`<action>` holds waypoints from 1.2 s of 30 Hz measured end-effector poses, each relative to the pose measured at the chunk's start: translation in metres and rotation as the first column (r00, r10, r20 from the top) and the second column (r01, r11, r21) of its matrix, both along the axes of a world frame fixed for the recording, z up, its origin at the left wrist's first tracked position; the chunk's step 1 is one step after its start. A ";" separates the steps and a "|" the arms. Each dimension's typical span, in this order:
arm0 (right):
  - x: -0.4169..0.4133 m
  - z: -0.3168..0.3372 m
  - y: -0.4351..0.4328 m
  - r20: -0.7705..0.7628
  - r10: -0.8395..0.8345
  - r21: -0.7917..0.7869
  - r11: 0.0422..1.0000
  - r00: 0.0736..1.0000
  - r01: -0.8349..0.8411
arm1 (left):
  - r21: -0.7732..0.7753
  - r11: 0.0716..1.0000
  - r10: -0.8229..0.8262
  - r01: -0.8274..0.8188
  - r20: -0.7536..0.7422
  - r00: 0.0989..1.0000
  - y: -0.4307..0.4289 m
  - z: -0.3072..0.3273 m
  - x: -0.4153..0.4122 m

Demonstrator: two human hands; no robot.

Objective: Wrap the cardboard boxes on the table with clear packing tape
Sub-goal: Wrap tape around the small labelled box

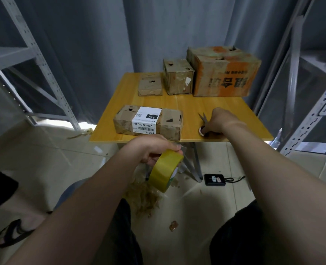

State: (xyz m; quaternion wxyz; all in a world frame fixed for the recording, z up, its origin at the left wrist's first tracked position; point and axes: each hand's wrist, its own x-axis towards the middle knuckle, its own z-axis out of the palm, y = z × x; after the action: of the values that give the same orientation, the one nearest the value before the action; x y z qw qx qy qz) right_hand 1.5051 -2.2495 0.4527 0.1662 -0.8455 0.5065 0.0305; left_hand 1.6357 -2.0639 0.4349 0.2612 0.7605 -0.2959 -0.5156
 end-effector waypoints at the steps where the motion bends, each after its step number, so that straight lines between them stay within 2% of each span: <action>1: 0.004 0.000 0.002 0.040 0.002 -0.042 0.999 0.999 0.000 | -0.004 1.000 0.008 -0.008 -0.002 1.000 0.001 -0.002 0.002; 3: 0.012 0.001 0.008 0.248 0.055 -0.139 0.990 0.967 -0.020 | 0.001 1.000 0.020 -0.020 -0.013 1.000 0.005 -0.006 0.007; 5: 0.026 0.006 0.025 0.498 0.191 -0.129 0.981 0.846 -0.145 | 0.018 1.000 0.025 -0.025 -0.033 0.999 0.007 -0.012 0.011; 6: 0.034 0.009 0.035 0.560 0.263 -0.092 0.962 0.786 -0.256 | 0.024 0.999 0.023 -0.022 -0.037 0.999 0.008 -0.015 0.013; 7: 0.042 0.009 0.043 0.565 0.341 -0.078 0.928 0.751 -0.363 | 0.028 0.999 0.021 -0.019 -0.037 0.999 0.009 -0.017 0.014; 9: 0.054 0.000 0.050 0.472 0.451 -0.058 0.873 0.758 -0.484 | 0.035 0.999 0.027 -0.026 -0.042 0.999 0.010 -0.019 0.015; 12: 0.057 -0.021 0.048 0.458 0.424 -0.030 0.886 0.781 -0.463 | 0.031 0.999 0.038 -0.037 -0.062 0.997 0.010 -0.019 0.018; 22: 0.058 -0.043 0.044 0.427 0.498 -0.207 0.867 0.755 -0.454 | 0.037 0.998 0.055 -0.052 -0.063 0.996 0.002 -0.022 0.022; 27: 0.055 -0.049 0.044 0.443 0.525 -0.240 0.851 0.727 -0.468 | 0.008 0.999 0.037 -0.037 -0.080 0.996 0.004 -0.023 0.018; 33: 0.056 -0.048 0.039 0.340 0.578 -0.246 0.816 0.742 -0.523 | -0.063 0.998 -0.006 -0.007 -0.195 0.981 0.019 -0.009 0.017; 36: 0.054 -0.041 0.035 0.210 0.607 -0.268 0.789 0.766 -0.552 | -0.110 0.994 0.002 -0.026 -0.212 0.977 0.026 0.000 0.016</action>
State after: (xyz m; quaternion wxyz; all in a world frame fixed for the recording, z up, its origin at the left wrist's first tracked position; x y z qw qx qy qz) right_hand 1.5596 -2.2143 0.4116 0.1380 -0.9678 0.1904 -0.0902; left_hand 1.6513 -2.0376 0.4347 0.3372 0.6875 -0.2893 -0.5744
